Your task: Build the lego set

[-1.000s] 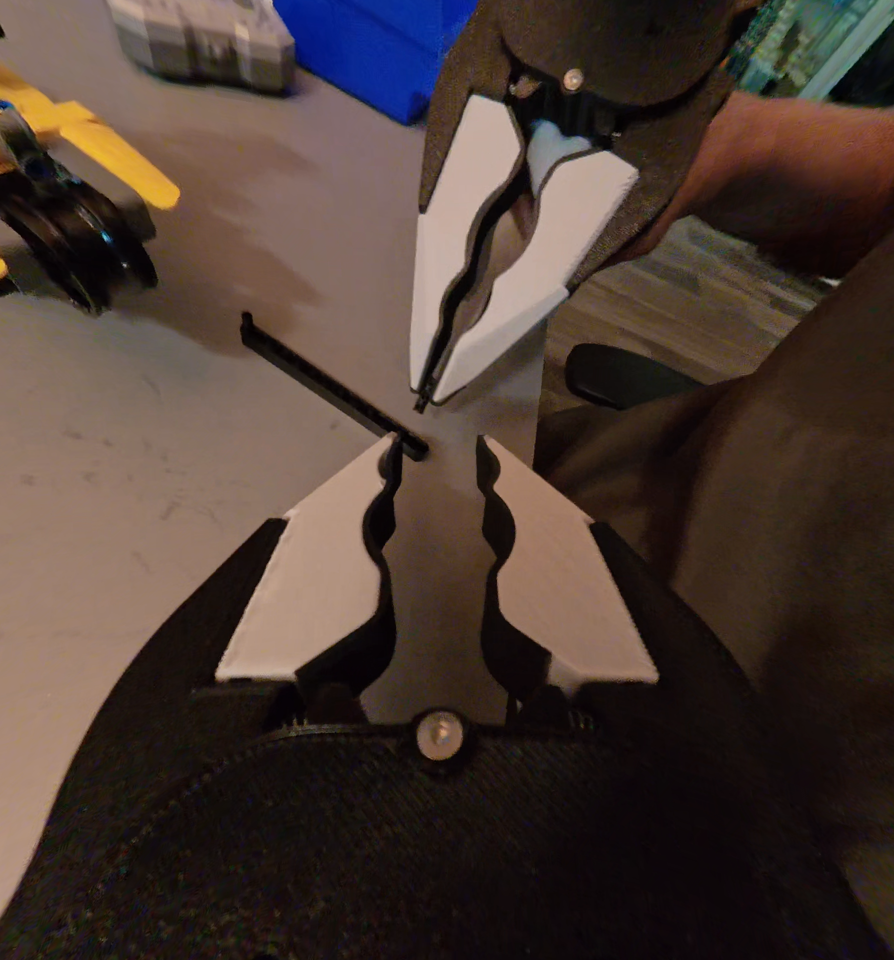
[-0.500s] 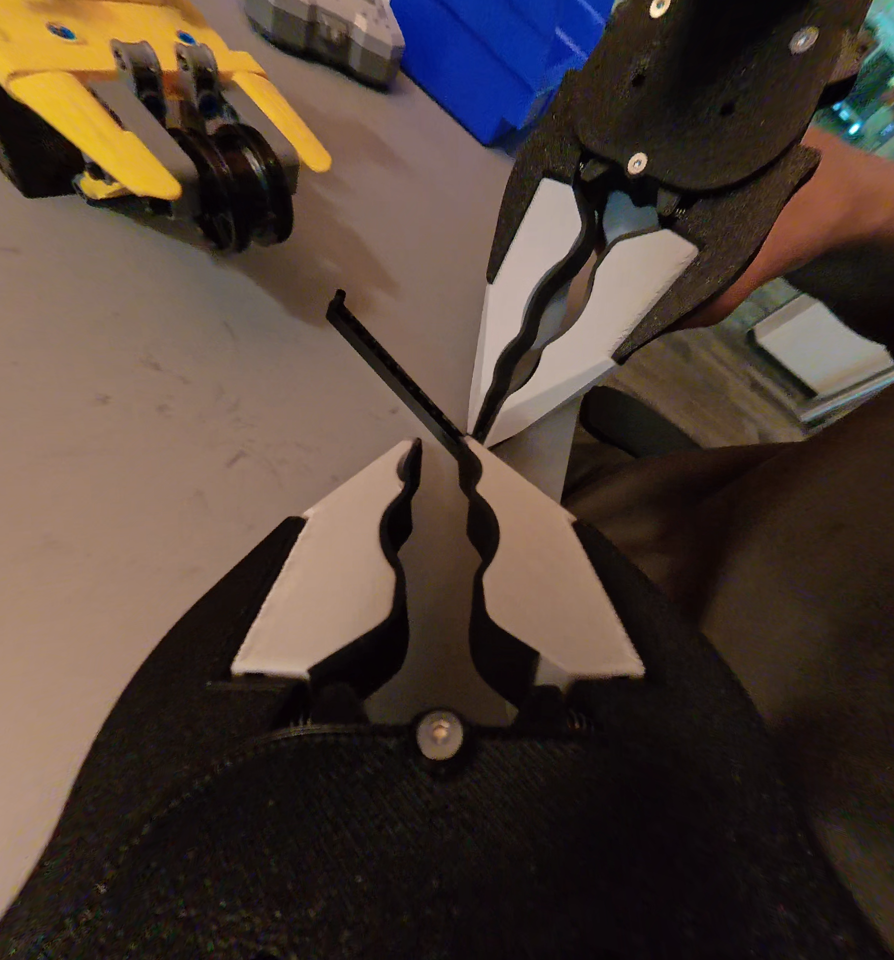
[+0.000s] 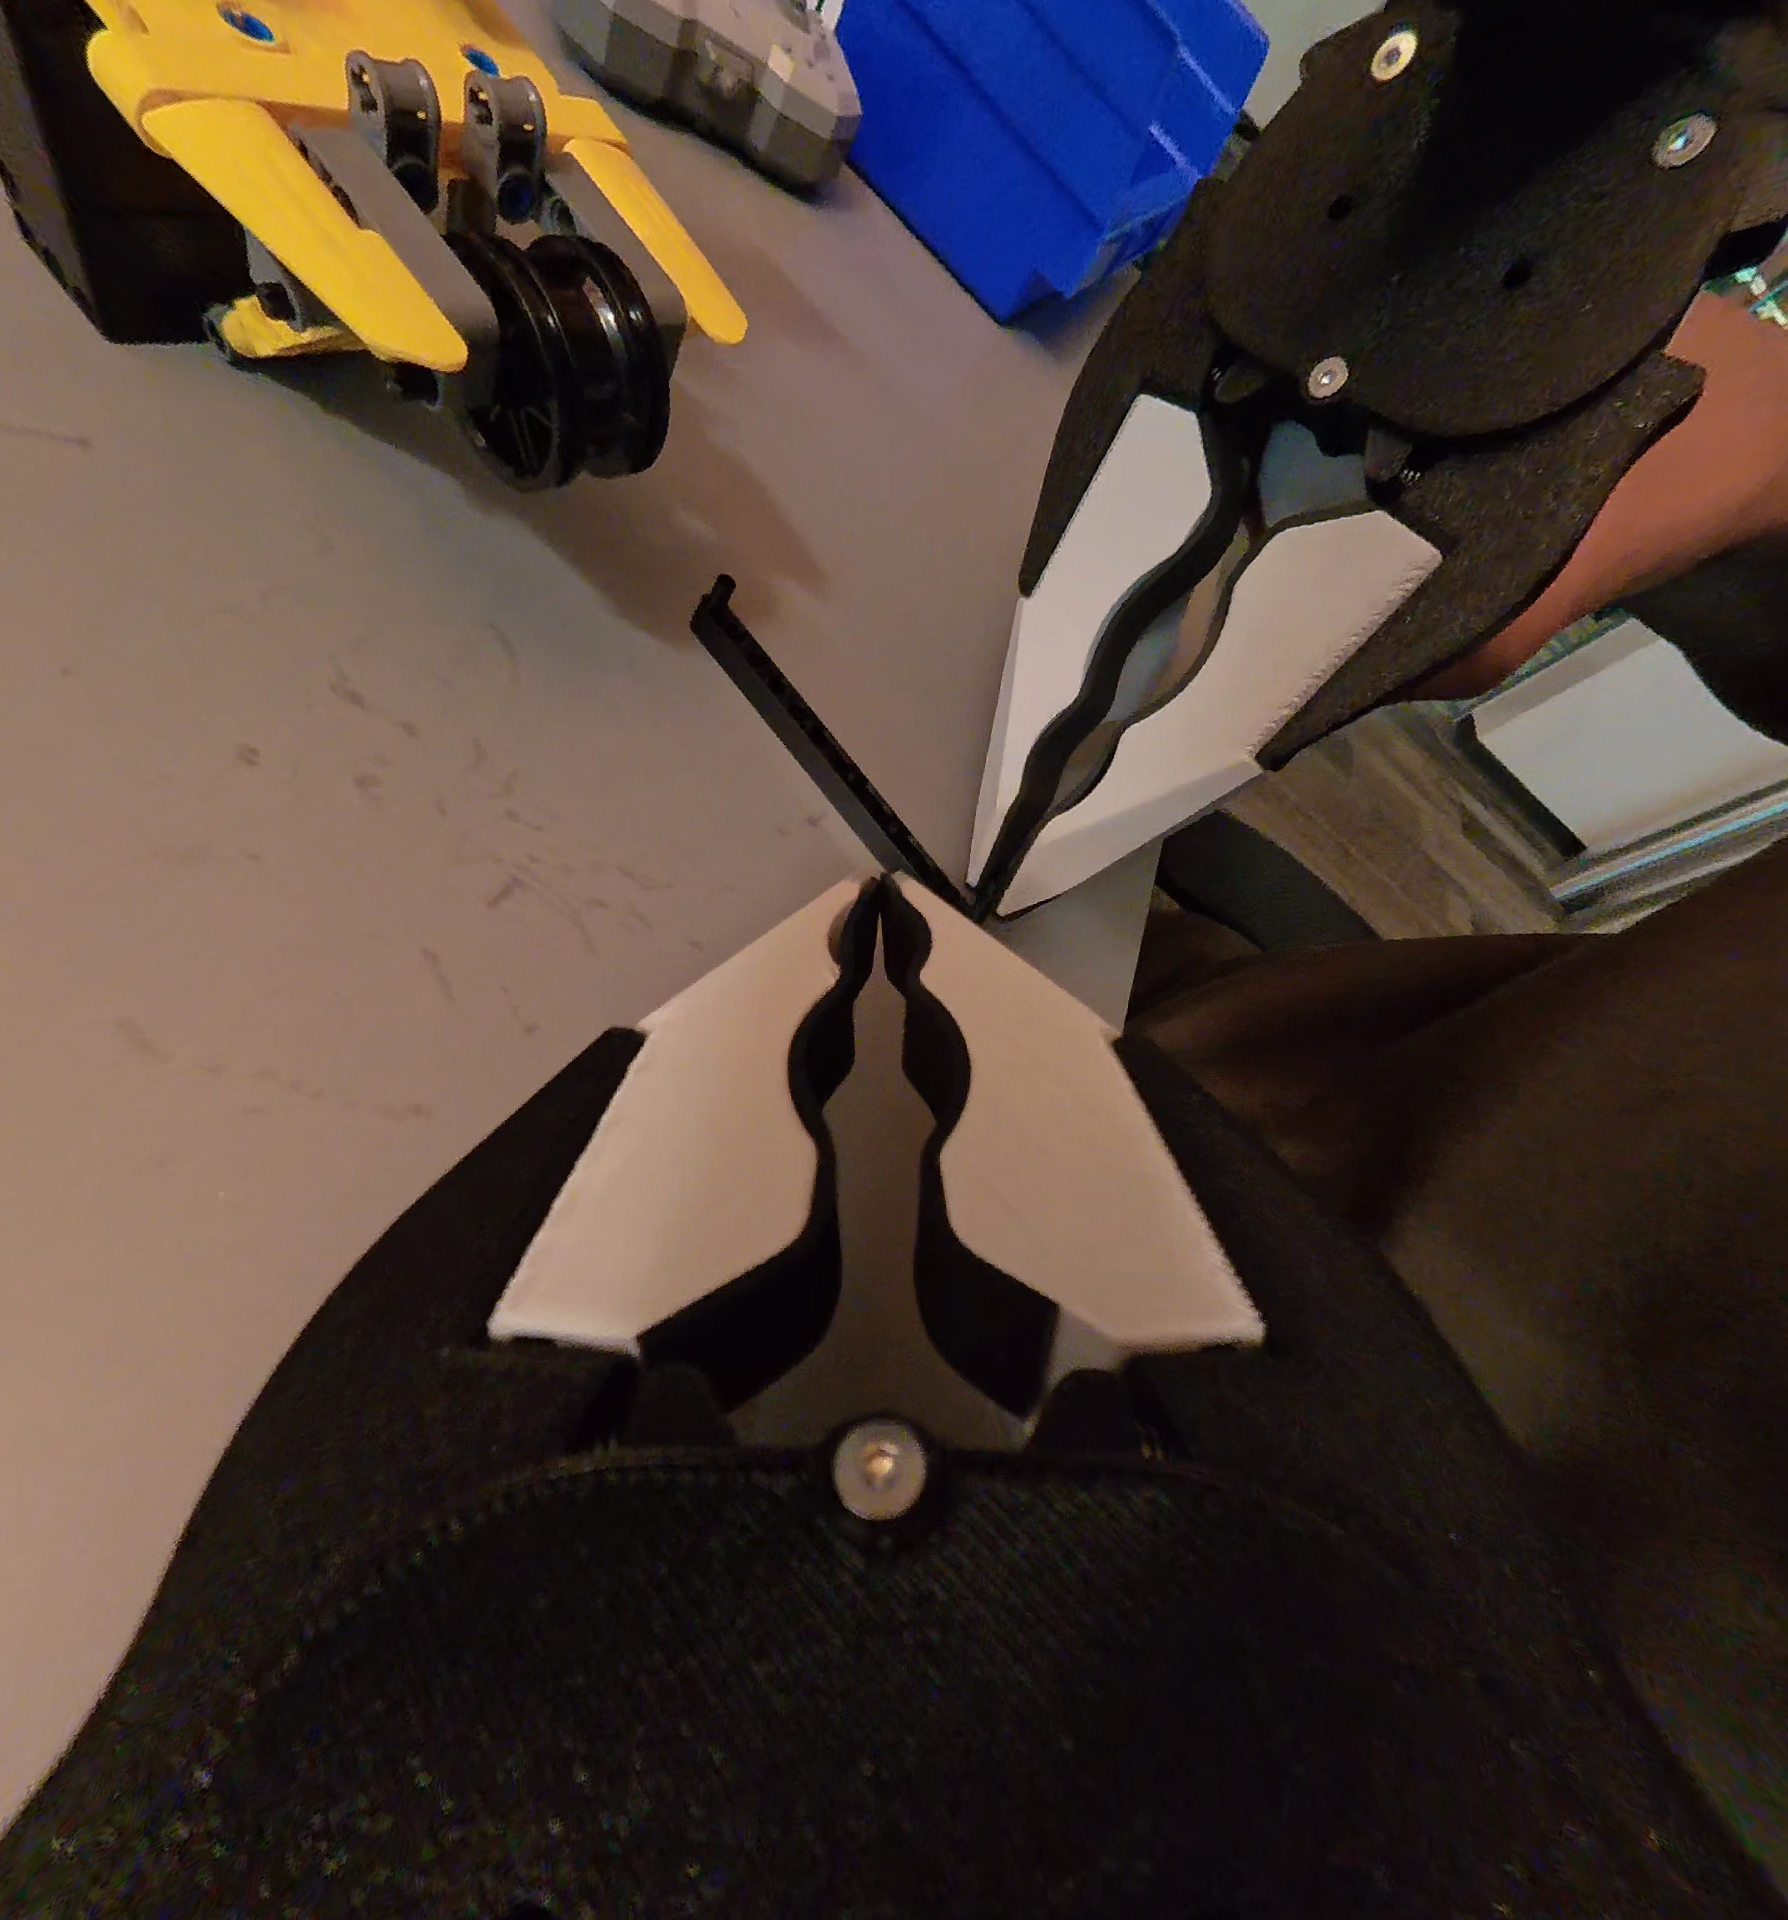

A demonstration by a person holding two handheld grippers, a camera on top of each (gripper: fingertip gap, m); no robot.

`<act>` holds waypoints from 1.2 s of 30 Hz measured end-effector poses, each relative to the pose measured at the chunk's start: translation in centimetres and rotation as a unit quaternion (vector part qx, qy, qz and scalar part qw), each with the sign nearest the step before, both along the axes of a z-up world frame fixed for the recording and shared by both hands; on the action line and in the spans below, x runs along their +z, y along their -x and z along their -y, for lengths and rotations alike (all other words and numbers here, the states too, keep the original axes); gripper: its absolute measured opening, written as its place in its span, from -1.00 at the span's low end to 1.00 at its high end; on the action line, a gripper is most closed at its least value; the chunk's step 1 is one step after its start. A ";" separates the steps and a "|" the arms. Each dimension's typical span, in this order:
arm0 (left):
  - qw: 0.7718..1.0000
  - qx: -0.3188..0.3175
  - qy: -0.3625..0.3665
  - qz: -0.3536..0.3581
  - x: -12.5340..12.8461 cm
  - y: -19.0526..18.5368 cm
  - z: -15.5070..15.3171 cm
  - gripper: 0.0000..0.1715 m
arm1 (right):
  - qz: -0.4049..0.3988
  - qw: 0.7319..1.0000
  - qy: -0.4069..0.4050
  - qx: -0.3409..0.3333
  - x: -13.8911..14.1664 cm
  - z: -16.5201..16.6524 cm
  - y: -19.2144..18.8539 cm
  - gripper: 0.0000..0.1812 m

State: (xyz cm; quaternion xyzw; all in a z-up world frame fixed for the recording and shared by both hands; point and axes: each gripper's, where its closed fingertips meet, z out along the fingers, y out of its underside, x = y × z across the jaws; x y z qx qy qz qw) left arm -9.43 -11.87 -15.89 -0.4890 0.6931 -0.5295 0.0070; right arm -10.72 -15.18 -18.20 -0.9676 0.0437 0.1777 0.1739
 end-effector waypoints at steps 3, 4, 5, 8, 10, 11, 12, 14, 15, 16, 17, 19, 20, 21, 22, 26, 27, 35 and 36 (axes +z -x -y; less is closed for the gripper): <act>1.000 0.002 -0.011 -0.002 -0.3 0.0 0.0 -1.00 | 0.010 1.000 0.005 -0.002 0.0 0.0 -0.2 -0.96; 1.000 0.002 -0.013 -0.003 -0.3 0.0 0.0 -1.00 | 0.012 1.000 0.007 -0.002 0.0 0.0 -0.2 -0.96; 1.000 0.001 -0.013 -0.004 -0.4 0.0 0.0 -1.00 | 0.015 1.000 0.010 -0.002 0.0 0.0 -0.2 -0.96; 1.000 0.000 -0.010 -0.010 -0.5 -0.1 0.1 -1.00 | 0.026 0.999 0.019 -0.003 0.0 0.0 -0.4 -0.96; 1.000 -0.001 -0.008 -0.014 -0.5 -0.1 0.1 -1.00 | 0.025 0.999 0.021 -0.002 0.0 0.0 -0.3 -0.96; 1.000 -0.002 -0.007 -0.013 -0.5 -0.1 0.1 -1.00 | 0.024 1.000 0.021 -0.002 0.0 -0.1 -0.2 -0.96; 1.000 -0.001 -0.008 -0.011 -0.5 0.0 0.1 -1.00 | 0.025 0.999 0.021 -0.002 -0.1 -0.1 -0.3 -0.96; 1.000 0.001 -0.010 -0.004 -0.3 -0.1 0.0 -1.00 | 0.025 0.999 0.024 -0.004 -0.1 -0.1 -0.4 -0.96; 1.000 0.001 -0.012 -0.002 -0.3 0.0 0.1 -1.00 | 0.023 0.999 0.026 -0.006 -0.1 -0.1 -0.4 -0.96; 1.000 0.001 -0.013 -0.001 -0.3 0.0 0.1 -1.00 | 0.022 0.999 0.028 -0.007 -0.2 -0.1 -0.4 -0.96; 1.000 0.001 -0.015 -0.001 -0.4 0.0 0.1 -1.00 | 0.022 0.999 0.030 -0.007 -0.2 0.0 -0.4 -0.96; 1.000 0.000 -0.018 -0.002 -0.4 0.0 0.1 -1.00 | 0.027 0.999 0.034 -0.006 -0.2 0.0 -0.4 -0.96; 1.000 0.001 -0.019 -0.003 -0.5 0.0 0.1 -1.00 | 0.033 0.999 0.036 -0.004 -0.2 0.0 -0.5 -0.96; 1.000 0.001 -0.019 -0.003 -0.5 0.0 0.1 -1.00 | 0.043 0.998 0.038 -0.001 -0.2 -0.1 -0.5 -0.96; 1.000 0.001 -0.019 -0.003 -0.5 0.0 0.1 -1.00 | 0.055 0.998 0.039 0.003 -0.2 -0.2 -0.6 -0.96; 1.000 0.001 -0.017 -0.003 -0.5 -0.1 0.1 -1.00 | 0.094 0.994 0.052 0.021 -0.2 -0.2 -0.6 -0.97; 1.000 0.001 -0.017 -0.003 -0.5 -0.1 0.1 -1.00 | 0.100 0.993 0.055 0.024 -0.2 -0.2 -0.6 -0.96; 1.000 0.001 -0.017 -0.004 -0.5 0.0 0.1 -1.00 | 0.115 0.991 0.068 0.033 -0.2 -0.3 -0.7 -0.96; 1.000 0.001 -0.018 -0.004 -0.5 0.1 0.1 -1.00 | 0.118 0.990 0.069 0.033 -0.2 -0.3 -0.8 -0.96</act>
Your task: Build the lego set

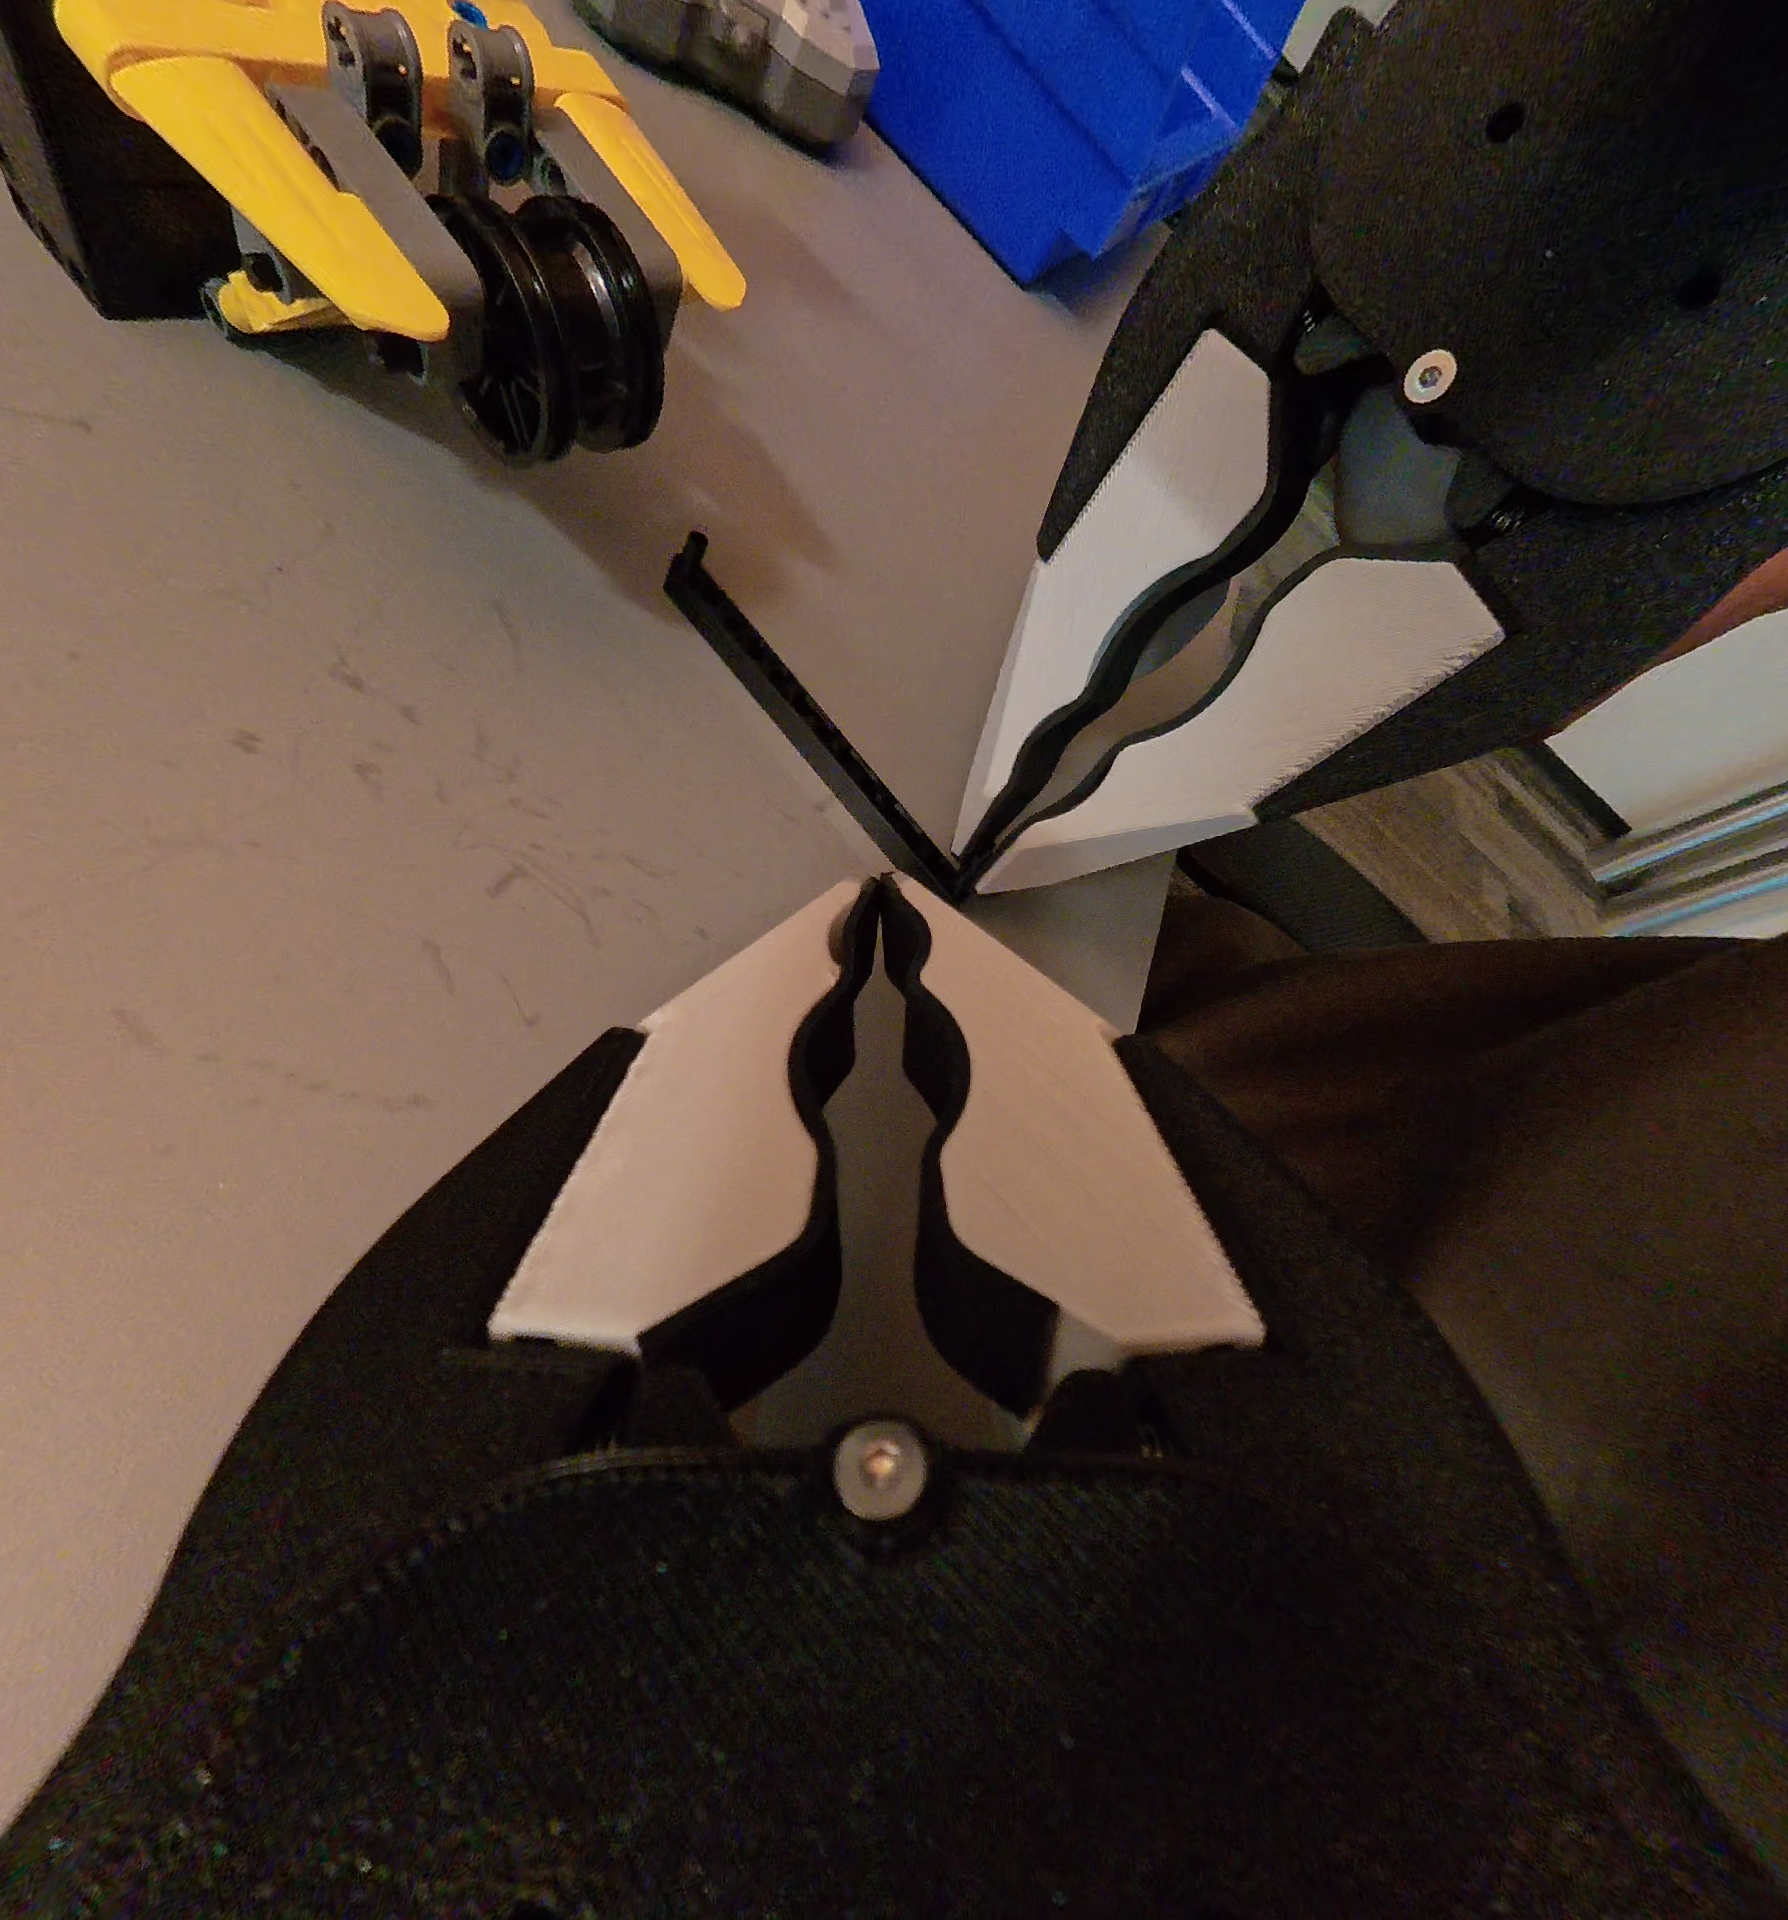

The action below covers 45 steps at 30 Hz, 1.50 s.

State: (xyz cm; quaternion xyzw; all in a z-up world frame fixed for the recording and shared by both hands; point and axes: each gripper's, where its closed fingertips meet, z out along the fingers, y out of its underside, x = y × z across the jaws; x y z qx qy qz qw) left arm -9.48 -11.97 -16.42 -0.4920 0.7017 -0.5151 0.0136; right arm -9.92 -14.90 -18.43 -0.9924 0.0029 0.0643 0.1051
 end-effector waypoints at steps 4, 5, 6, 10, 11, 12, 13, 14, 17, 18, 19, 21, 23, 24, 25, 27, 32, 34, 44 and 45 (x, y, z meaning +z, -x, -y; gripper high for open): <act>1.000 0.000 -0.005 0.000 -0.1 0.0 0.0 -1.00 | 0.013 1.000 0.008 0.009 -0.2 -0.1 -0.1 -0.96; 1.000 0.001 -0.006 0.000 -0.1 0.0 0.0 -1.00 | 0.017 1.000 0.012 0.014 -0.2 -0.1 -0.1 -0.96; 1.000 0.001 -0.006 0.000 -0.1 0.0 0.0 -1.00 | 0.023 0.999 0.016 0.019 -0.3 0.0 -0.1 -0.96; 1.000 0.001 -0.005 0.000 -0.1 0.0 0.0 -1.00 | 0.051 0.998 0.023 0.035 -0.4 -0.2 -0.4 -0.96; 1.000 0.001 -0.005 0.000 -0.1 0.0 0.0 -1.00 | 0.055 0.997 0.024 0.038 -0.4 -0.2 -0.4 -0.96; 1.000 0.001 -0.006 -0.001 -0.1 0.0 0.0 -1.00 | 0.060 0.997 0.024 0.040 -0.4 -0.2 -0.4 -0.96; 1.000 0.001 -0.006 -0.001 -0.1 0.0 0.0 -1.00 | 0.065 0.997 0.022 0.043 -0.4 -0.2 -0.4 -0.96; 1.000 0.001 -0.006 -0.001 -0.1 0.0 0.0 -1.00 | 0.070 0.996 0.017 0.047 -0.4 -0.2 -0.4 -0.96; 1.000 0.001 -0.006 -0.003 -0.2 0.0 0.0 -1.00 | 0.080 0.995 -0.002 0.060 -0.4 -0.1 -0.3 -0.95; 1.000 0.001 -0.007 -0.004 -0.2 0.0 0.0 -1.00 | 0.080 0.995 -0.006 0.063 -0.4 -0.1 -0.3 -0.95; 1.000 0.001 -0.007 -0.005 -0.3 0.0 0.0 -1.00 | 0.084 0.994 -0.009 0.064 -0.3 0.0 -0.4 -0.90; 1.000 0.001 -0.009 -0.007 -0.3 0.0 0.0 -1.00 | 0.095 0.993 -0.013 0.065 -0.1 0.1 -0.7 -0.86; 1.000 0.000 -0.011 -0.009 -0.4 0.0 0.1 -1.00 | 0.100 0.993 -0.022 0.066 0.3 0.0 -0.8 -0.85; 1.000 0.000 -0.012 -0.009 -0.4 0.0 0.1 -1.00 | 0.098 0.993 -0.028 0.067 0.5 -0.1 -0.7 -0.85; 1.000 0.000 -0.012 -0.010 -0.4 0.0 0.1 -1.00 | 0.095 0.993 -0.036 0.067 0.7 -0.2 -0.6 -0.85; 1.000 0.000 -0.011 -0.010 -0.4 0.0 0.1 -1.00 | 0.086 0.993 -0.041 0.068 0.8 -0.3 -0.4 -0.86; 1.000 -0.001 -0.010 -0.010 -0.4 0.0 0.1 -1.00 | 0.085 0.993 -0.034 0.075 0.2 -0.2 -0.4 -0.90; 1.000 -0.001 -0.010 -0.009 -0.4 0.0 0.1 -1.00 | 0.092 0.992 -0.031 0.080 0.1 -0.1 -0.5 -0.95; 1.000 -0.003 -0.008 -0.011 -0.4 0.0 0.2 -1.00 | 0.080 0.995 -0.021 0.055 -0.2 -0.1 -0.6 -0.96; 1.000 -0.003 -0.008 -0.011 -0.4 0.0 0.2 -1.00 | 0.086 0.994 -0.023 0.057 -0.2 -0.2 -0.6 -0.97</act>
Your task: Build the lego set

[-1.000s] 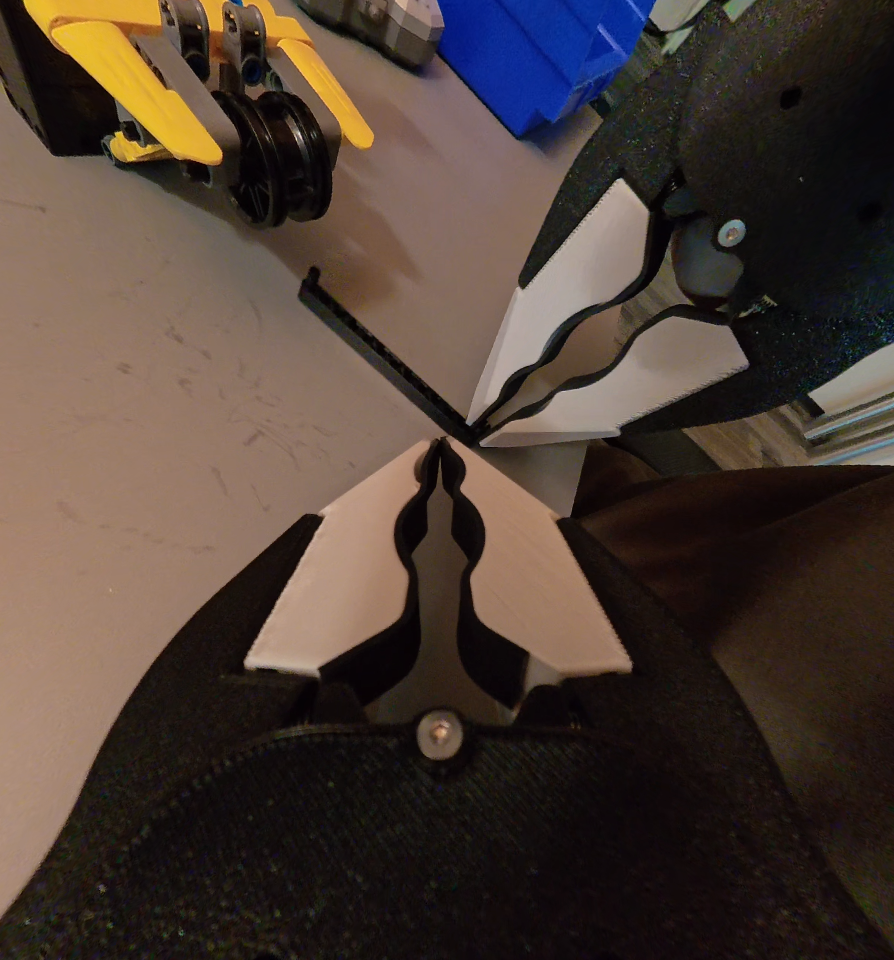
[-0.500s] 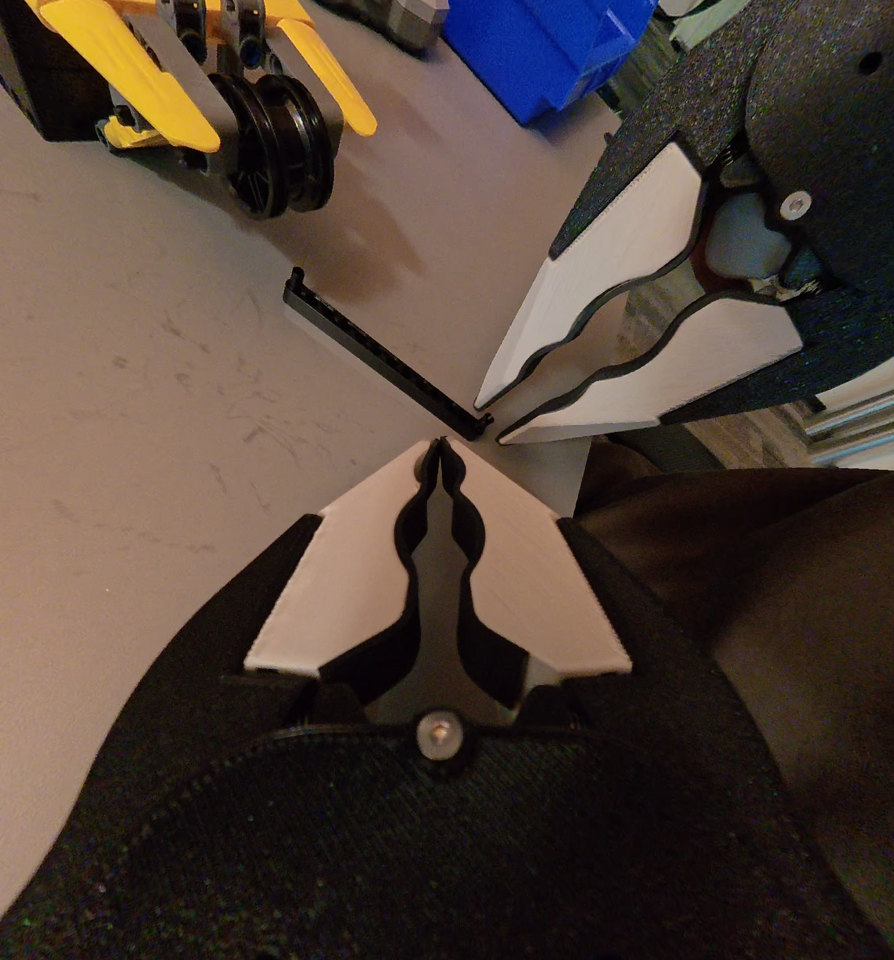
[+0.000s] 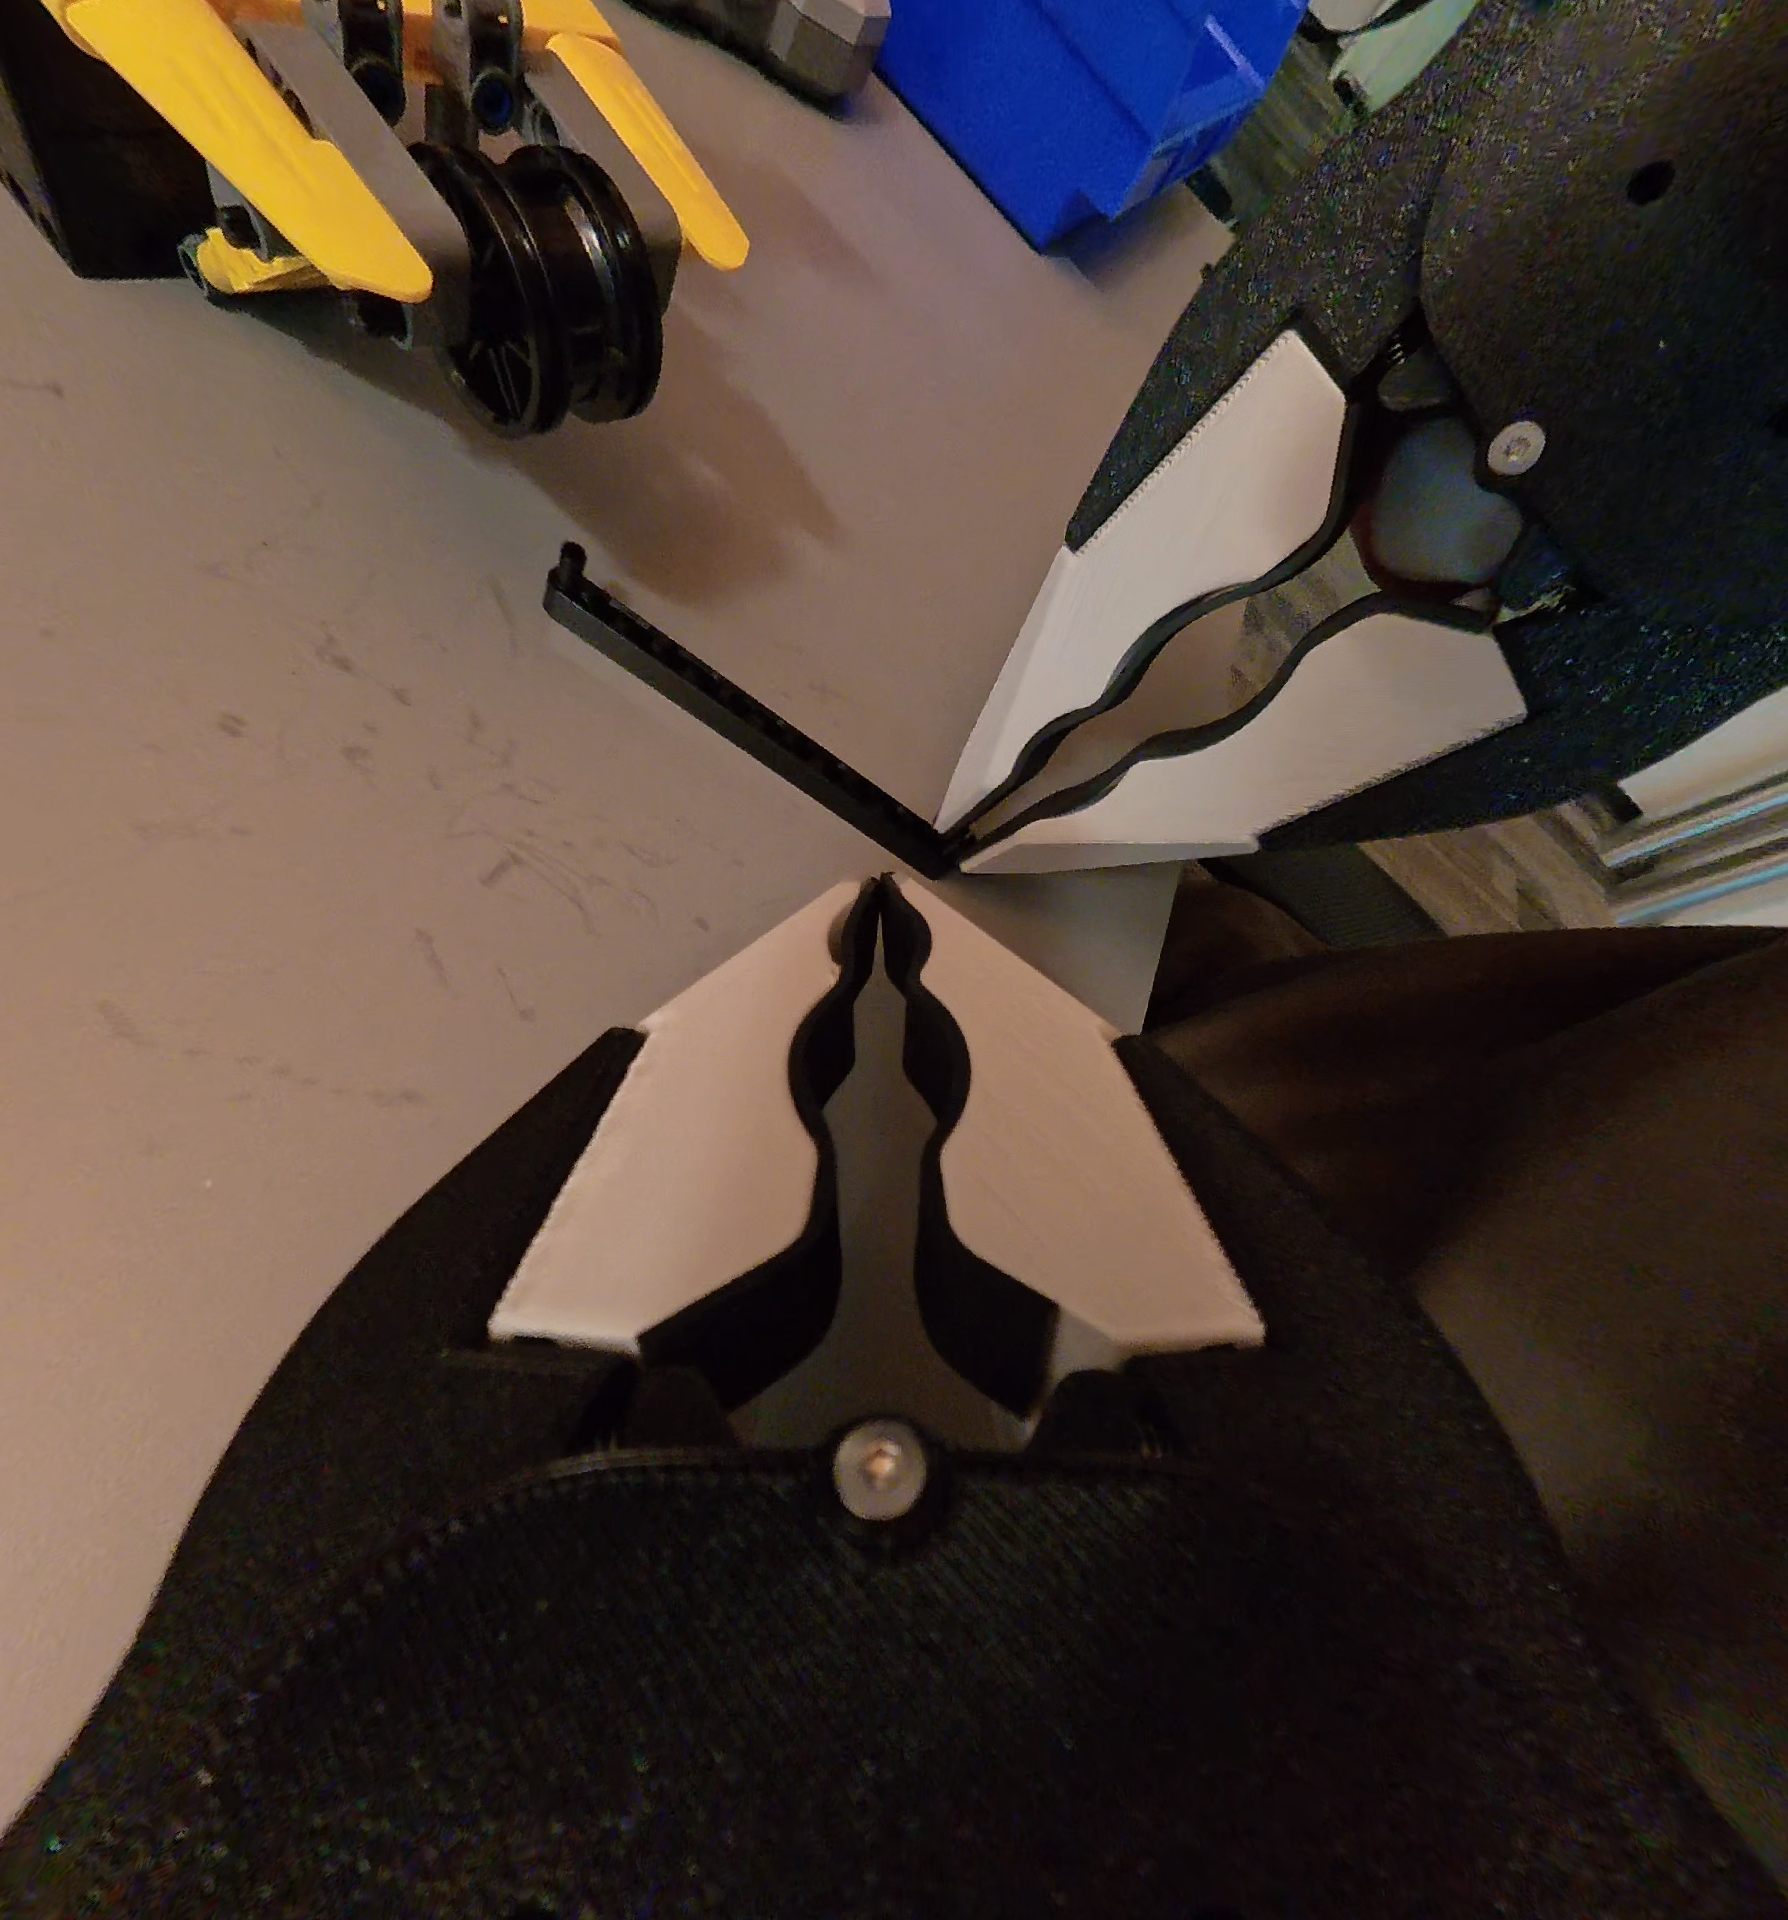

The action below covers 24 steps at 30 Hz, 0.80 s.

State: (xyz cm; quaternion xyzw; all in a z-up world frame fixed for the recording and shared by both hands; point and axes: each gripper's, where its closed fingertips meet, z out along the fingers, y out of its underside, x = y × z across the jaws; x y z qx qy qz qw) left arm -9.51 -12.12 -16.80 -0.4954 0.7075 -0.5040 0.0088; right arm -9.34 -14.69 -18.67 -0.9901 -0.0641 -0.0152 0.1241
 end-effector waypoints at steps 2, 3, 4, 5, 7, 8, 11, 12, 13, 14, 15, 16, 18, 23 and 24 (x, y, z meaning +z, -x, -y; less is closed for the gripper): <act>1.000 0.000 -0.001 0.000 0.0 0.0 0.0 -1.00 | 0.000 1.000 -0.002 0.001 0.0 0.0 0.0 -0.96; 1.000 0.000 -0.001 0.001 0.0 0.0 0.0 -1.00 | -0.005 1.000 -0.004 -0.001 0.0 0.0 0.0 -0.96; 1.000 0.001 -0.002 0.001 0.0 0.0 0.0 -1.00 | -0.009 1.000 -0.007 -0.004 0.0 0.0 0.0 -0.96; 1.000 0.000 -0.002 0.000 0.0 0.1 0.0 -1.00 | -0.012 1.000 -0.011 -0.005 0.0 0.0 0.0 -0.96; 1.000 0.001 -0.005 0.001 -0.1 0.1 0.0 -1.00 | -0.023 0.999 -0.021 -0.014 0.0 0.0 0.0 -0.96; 1.000 0.002 -0.006 0.001 -0.1 0.1 0.0 -1.00 | -0.030 0.999 -0.026 -0.020 0.0 -0.1 0.0 -0.96; 1.000 0.003 -0.010 0.000 -0.2 0.0 0.0 -1.00 | -0.039 0.998 -0.040 -0.039 0.0 -0.1 0.0 -0.96; 1.000 0.004 -0.012 -0.001 -0.2 0.0 0.0 -1.00 | -0.036 0.997 -0.044 -0.044 0.0 -0.1 0.0 -0.96; 1.000 0.004 -0.014 -0.001 -0.3 0.0 0.0 -1.00 | -0.033 0.997 -0.047 -0.048 0.0 -0.1 0.0 -0.95; 1.000 0.004 -0.016 -0.002 -0.3 0.0 0.0 -1.00 | -0.030 0.997 -0.052 -0.052 0.0 -0.2 0.0 -0.95; 1.000 0.004 -0.016 -0.002 -0.3 0.0 0.0 -1.00 | -0.032 0.996 -0.061 -0.056 0.0 -0.4 0.2 -0.92; 1.000 0.004 -0.015 -0.001 -0.3 0.0 0.0 -1.00 | -0.044 0.995 -0.073 -0.058 0.1 -0.7 0.6 -0.80; 1.000 0.004 -0.005 0.001 -0.1 0.0 0.0 -1.00 | -0.080 0.991 -0.090 -0.059 0.2 -1.0 1.5 -0.66; 1.000 0.009 0.013 0.004 0.3 -0.1 -0.3 -0.96 | -0.110 0.985 -0.115 -0.071 0.5 -0.7 1.1 -0.62; 1.000 0.009 0.008 0.005 0.3 -0.1 -0.3 -0.95 | -0.115 0.983 -0.120 -0.072 0.6 -0.6 1.1 -0.61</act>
